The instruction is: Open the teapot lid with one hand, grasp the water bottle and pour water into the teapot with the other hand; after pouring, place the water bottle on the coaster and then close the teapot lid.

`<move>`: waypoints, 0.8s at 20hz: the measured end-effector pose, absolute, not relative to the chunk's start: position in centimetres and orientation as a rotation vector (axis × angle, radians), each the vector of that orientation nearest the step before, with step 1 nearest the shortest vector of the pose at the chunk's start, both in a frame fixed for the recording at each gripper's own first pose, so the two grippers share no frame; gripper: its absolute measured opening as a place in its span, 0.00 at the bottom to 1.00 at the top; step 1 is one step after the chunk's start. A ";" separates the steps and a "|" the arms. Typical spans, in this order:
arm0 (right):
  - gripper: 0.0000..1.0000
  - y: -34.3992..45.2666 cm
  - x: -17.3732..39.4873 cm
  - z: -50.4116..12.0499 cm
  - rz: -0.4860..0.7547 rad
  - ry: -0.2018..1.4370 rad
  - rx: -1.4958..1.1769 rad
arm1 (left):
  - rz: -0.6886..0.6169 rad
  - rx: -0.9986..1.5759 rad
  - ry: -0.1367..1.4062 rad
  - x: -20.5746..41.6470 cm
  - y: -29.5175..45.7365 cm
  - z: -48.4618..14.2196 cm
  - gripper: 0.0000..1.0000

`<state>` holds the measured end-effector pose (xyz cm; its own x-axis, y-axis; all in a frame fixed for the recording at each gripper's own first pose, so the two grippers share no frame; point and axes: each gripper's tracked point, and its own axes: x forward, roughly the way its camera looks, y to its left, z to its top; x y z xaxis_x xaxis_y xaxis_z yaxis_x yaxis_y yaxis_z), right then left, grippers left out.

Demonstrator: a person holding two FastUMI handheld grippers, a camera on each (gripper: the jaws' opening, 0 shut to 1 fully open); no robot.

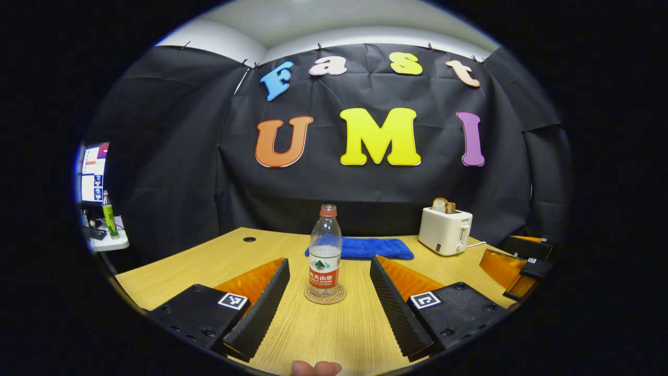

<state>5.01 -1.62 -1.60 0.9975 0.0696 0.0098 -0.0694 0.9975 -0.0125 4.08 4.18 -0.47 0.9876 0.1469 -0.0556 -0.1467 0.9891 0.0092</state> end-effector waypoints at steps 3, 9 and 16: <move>0.96 -2.6 4.0 -0.3 0.034 -0.028 -0.048 | 0.138 0.041 0.015 3.2 2.8 0.8 0.97; 0.96 -3.8 1.4 2.9 -0.046 -0.138 -0.090 | 0.125 0.067 -0.007 1.8 1.7 2.2 0.96; 0.95 -5.2 0.7 4.3 -0.089 -0.164 -0.057 | 0.173 0.056 -0.025 1.7 3.1 2.8 0.97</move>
<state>0.70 -5.16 4.27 0.9826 -0.0840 0.1657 0.0933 0.9944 -0.0497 1.73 3.15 2.76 0.9848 0.1714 0.0293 -0.1728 0.9835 0.0539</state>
